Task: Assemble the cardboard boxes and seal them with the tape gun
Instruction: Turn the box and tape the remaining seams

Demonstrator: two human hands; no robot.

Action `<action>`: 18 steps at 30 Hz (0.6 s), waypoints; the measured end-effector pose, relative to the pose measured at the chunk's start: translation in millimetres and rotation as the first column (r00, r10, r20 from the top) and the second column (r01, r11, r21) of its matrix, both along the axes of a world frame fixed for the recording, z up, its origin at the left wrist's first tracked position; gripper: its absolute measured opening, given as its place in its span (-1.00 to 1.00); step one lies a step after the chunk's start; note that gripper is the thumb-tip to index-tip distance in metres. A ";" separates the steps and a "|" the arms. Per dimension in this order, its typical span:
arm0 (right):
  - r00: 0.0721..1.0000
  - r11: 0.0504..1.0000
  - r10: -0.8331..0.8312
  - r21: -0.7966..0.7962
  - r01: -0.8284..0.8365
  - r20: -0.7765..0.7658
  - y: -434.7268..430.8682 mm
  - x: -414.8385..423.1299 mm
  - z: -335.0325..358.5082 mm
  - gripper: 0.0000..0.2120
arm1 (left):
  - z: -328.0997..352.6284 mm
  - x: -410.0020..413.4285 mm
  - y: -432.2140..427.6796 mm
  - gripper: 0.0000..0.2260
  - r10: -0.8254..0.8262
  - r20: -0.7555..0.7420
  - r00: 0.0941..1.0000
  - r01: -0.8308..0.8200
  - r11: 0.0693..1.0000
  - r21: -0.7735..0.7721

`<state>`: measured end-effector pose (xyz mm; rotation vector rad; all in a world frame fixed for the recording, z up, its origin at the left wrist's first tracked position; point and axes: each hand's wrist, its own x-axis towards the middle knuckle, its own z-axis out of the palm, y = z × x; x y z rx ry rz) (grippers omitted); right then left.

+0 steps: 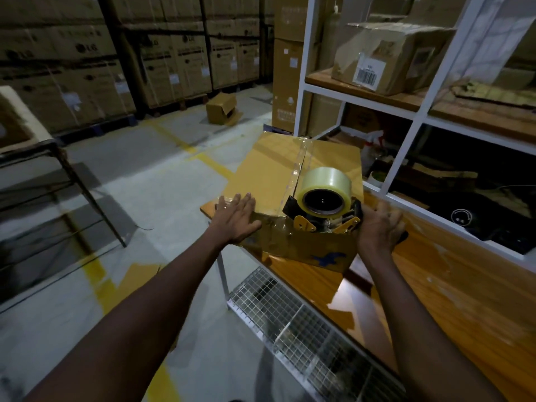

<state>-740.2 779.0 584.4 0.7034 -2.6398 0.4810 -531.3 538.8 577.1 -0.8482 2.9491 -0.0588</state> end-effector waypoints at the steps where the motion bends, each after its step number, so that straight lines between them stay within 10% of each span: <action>1: 1.000 1.000 -0.002 0.006 0.002 0.002 0.4 0.4 -0.4 -0.95 | 0.1 -5.5 9.7 -0.15 -0.049 0.009 0.999 0.049 0.999 -0.004; 18: 0.993 0.993 -0.071 -0.083 0.079 0.093 59.0 -11.2 12.9 -0.89 | -14.2 -5.7 16.6 -0.08 -0.096 0.019 0.995 0.097 0.993 -0.059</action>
